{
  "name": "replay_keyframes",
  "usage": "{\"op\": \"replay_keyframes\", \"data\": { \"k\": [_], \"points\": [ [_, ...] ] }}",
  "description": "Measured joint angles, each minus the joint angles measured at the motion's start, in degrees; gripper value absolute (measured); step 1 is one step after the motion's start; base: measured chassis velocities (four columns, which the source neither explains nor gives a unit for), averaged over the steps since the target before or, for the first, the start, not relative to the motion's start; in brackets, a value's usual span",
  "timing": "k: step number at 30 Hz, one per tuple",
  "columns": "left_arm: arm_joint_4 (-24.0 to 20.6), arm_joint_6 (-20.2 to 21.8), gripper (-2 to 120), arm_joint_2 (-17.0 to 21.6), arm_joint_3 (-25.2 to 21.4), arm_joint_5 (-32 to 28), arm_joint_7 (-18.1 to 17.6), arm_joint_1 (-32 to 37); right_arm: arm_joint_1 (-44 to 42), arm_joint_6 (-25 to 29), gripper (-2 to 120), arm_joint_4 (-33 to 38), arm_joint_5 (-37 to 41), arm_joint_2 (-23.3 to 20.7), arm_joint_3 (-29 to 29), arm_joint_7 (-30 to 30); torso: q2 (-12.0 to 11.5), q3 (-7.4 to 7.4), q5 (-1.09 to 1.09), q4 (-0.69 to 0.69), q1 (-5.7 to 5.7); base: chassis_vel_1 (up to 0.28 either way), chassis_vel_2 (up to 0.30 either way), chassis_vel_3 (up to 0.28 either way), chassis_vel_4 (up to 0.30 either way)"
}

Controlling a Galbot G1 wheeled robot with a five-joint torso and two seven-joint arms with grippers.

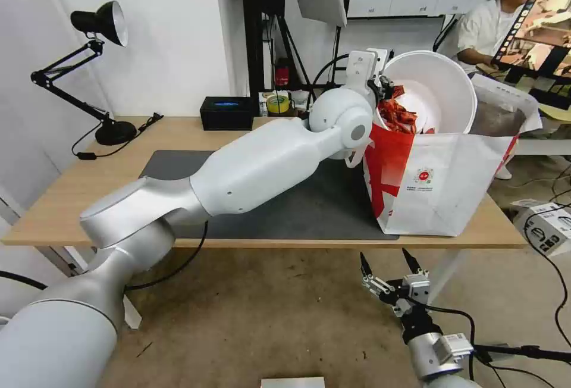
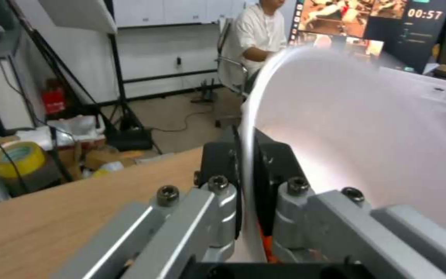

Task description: Pick up the trash from the table and place it into the takeout bag.

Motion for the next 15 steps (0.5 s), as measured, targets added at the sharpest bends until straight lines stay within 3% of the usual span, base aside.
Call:
{"op": "replay_keyframes", "data": {
  "k": [9,15],
  "points": [
    [-1.26,0.76,43,0.51,-0.07,-1.65,-0.01,0.23,0.00,0.00,100,0.00,0.00,0.00,0.00,0.00,0.00,0.00,0.00,-0.02,0.00,0.000,0.000,0.000,0.000],
    [-4.45,-2.89,67,4.80,-0.23,-1.30,0.34,2.54,0.00,0.00,100,0.00,0.00,0.00,0.00,0.00,0.00,0.00,0.00,0.01,0.00,0.000,0.000,0.000,0.000]
  ]
}}
